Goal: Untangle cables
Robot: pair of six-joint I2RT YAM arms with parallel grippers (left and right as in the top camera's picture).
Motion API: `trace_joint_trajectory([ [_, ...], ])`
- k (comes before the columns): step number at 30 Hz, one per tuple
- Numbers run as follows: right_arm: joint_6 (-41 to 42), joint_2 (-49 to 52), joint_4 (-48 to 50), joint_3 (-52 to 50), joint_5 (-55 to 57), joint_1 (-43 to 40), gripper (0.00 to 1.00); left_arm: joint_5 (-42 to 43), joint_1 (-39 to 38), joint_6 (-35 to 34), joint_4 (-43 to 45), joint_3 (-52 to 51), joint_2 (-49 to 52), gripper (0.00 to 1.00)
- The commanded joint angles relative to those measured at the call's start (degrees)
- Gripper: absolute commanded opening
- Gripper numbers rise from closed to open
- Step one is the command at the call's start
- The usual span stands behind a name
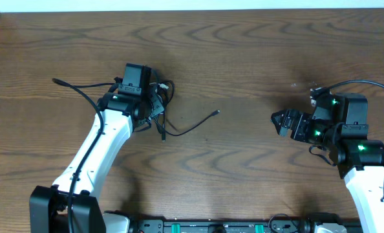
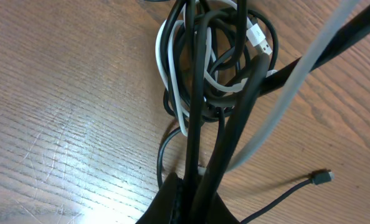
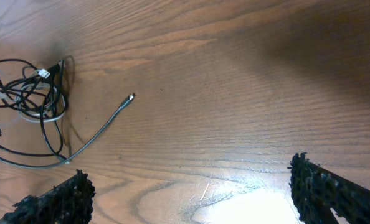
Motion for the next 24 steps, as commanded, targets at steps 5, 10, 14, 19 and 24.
trace_joint_trajectory([
  [5,-0.83,0.0,0.63,1.6,-0.15,0.61,0.99,1.46,-0.13,-0.04,0.48,1.53,-8.41,0.08],
  [10,-0.83,0.0,2.78,1.6,-0.17,0.61,0.99,3.72,-0.13,-0.5,0.24,1.53,-13.27,0.08],
  [14,-0.79,0.0,3.41,1.6,-0.39,0.61,0.99,4.44,-0.13,-3.15,-0.26,1.53,-15.15,0.08],
  [19,-0.81,0.0,3.15,1.6,-0.42,0.61,0.99,6.38,-0.13,-5.03,-0.37,1.53,-15.45,0.08],
  [24,-0.81,0.04,3.15,1.6,-0.44,0.61,0.99,10.56,-0.13,-4.98,-0.44,1.53,-15.45,0.08],
])
